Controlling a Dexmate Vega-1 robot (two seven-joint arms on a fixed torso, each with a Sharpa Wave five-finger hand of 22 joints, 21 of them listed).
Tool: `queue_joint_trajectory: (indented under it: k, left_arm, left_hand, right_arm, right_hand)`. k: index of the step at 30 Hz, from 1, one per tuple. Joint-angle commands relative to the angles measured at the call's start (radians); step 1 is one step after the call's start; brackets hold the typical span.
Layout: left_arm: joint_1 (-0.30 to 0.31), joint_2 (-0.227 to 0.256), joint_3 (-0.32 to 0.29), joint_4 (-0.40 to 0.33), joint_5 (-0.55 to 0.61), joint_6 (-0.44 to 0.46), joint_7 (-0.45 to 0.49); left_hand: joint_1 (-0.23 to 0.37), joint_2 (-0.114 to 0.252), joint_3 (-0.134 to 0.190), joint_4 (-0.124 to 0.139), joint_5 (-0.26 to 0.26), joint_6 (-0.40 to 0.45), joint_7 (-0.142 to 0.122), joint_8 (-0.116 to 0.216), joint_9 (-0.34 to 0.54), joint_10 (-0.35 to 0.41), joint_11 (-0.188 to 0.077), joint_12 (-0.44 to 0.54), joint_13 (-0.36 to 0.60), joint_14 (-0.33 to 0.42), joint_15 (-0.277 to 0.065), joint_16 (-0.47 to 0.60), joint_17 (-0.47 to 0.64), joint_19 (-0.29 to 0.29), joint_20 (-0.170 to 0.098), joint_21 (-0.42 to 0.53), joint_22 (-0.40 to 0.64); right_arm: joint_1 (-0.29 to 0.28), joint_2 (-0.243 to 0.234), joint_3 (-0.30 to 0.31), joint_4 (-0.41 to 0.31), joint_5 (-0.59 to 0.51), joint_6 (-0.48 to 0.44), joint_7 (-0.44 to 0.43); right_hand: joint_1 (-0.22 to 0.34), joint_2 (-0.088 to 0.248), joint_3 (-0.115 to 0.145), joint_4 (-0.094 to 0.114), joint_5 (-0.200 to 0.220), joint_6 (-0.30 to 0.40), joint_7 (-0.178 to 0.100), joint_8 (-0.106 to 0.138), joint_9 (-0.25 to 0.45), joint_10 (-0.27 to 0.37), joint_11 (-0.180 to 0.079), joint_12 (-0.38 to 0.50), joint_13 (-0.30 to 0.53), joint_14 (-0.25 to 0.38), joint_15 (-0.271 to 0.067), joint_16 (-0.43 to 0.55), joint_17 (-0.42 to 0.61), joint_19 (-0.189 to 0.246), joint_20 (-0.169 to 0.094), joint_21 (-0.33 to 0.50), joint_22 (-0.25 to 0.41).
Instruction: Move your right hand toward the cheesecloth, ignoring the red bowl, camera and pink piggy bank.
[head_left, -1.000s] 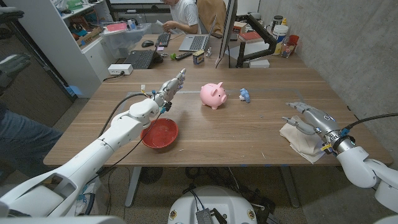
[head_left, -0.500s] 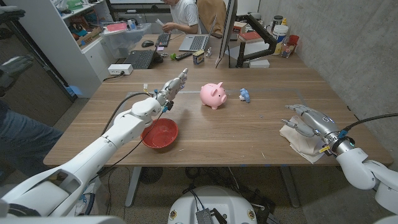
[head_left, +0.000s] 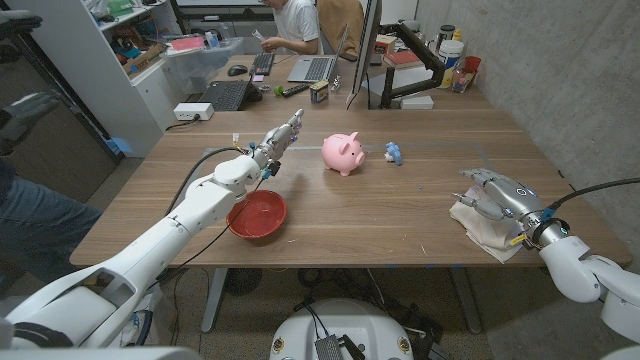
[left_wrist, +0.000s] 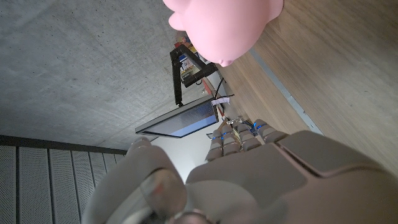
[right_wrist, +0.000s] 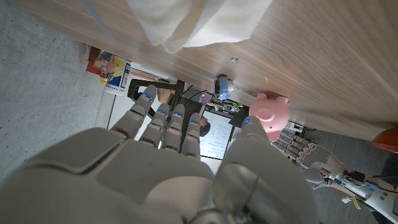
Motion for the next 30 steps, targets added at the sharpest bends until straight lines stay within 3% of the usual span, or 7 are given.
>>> queue_joint_trajectory:
  k: [1,30]
  left_arm:
    - [-0.009,-0.01,0.004,0.016,0.007,-0.008,0.003]
    - [-0.018,-0.015,0.003,0.025,0.014,-0.021,0.002]
  left_hand:
    - [0.002,0.013,-0.005,0.001,-0.002,-0.002,0.004,0.002,0.004,-0.006,0.004,-0.002,0.002,-0.014,0.001,-0.002,0.004,-0.011,0.003,-0.004,0.004]
    - [0.003,0.016,-0.011,0.001,-0.002,-0.001,0.004,0.002,0.004,-0.007,0.001,-0.002,0.002,-0.015,0.0,0.0,0.005,-0.02,0.002,-0.006,0.004]
  right_arm:
    - [0.007,-0.03,-0.017,-0.004,0.01,-0.036,0.016]
    - [0.012,-0.061,-0.063,-0.01,0.041,-0.081,0.004]
  right_hand:
    - [-0.008,0.002,0.002,-0.002,0.006,0.006,-0.003,0.001,0.006,-0.001,0.001,0.0,0.002,0.008,-0.019,0.006,0.002,0.004,0.009,-0.007,0.004]
    - [-0.011,0.005,0.002,-0.003,0.006,0.008,-0.01,0.001,0.006,0.001,0.005,0.0,0.002,0.011,-0.02,0.007,0.003,0.011,0.016,-0.018,0.004]
